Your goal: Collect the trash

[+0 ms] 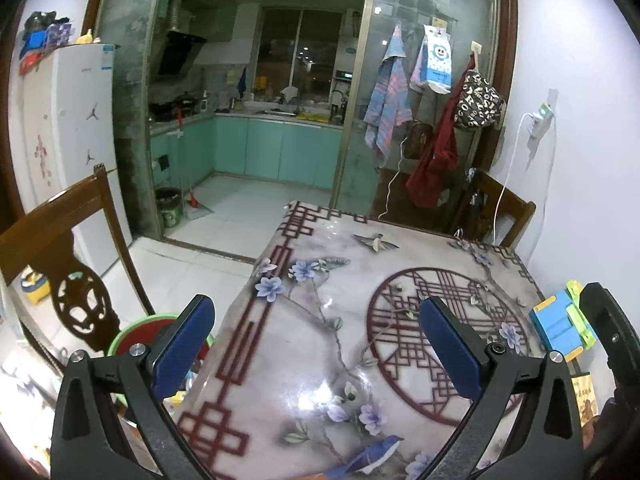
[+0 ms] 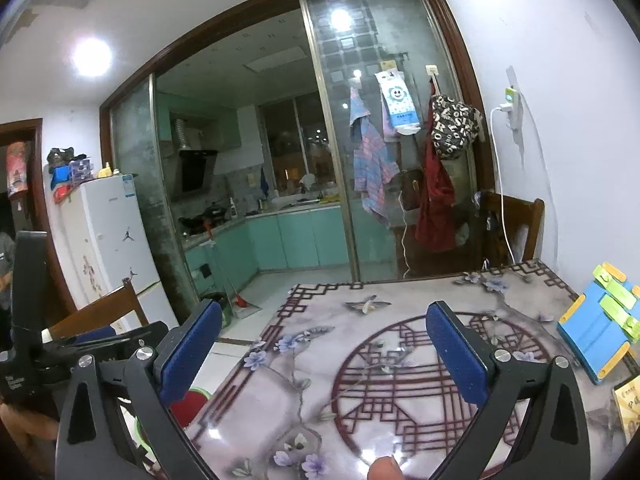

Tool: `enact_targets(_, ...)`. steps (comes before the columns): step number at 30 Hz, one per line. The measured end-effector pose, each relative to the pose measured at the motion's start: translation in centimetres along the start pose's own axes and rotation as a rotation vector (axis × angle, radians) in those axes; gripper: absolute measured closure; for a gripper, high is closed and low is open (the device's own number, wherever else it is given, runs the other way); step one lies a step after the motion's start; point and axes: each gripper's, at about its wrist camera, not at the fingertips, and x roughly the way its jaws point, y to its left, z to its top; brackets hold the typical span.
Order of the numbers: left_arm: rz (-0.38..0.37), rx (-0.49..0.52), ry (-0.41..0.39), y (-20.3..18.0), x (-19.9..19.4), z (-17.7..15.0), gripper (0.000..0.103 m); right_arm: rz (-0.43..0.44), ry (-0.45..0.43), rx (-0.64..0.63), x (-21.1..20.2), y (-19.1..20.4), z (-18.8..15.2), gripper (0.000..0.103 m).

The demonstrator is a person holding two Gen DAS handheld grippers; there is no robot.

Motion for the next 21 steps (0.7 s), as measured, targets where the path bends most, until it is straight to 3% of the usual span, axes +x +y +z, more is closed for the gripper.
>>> enact_targets(21, 0.024, 0.003, 0.026, -1.1, 0.4, -0.5, 0.000, 0.024, 0.063, 0.005, 0.9, -1.1, -1.0, 0.001)
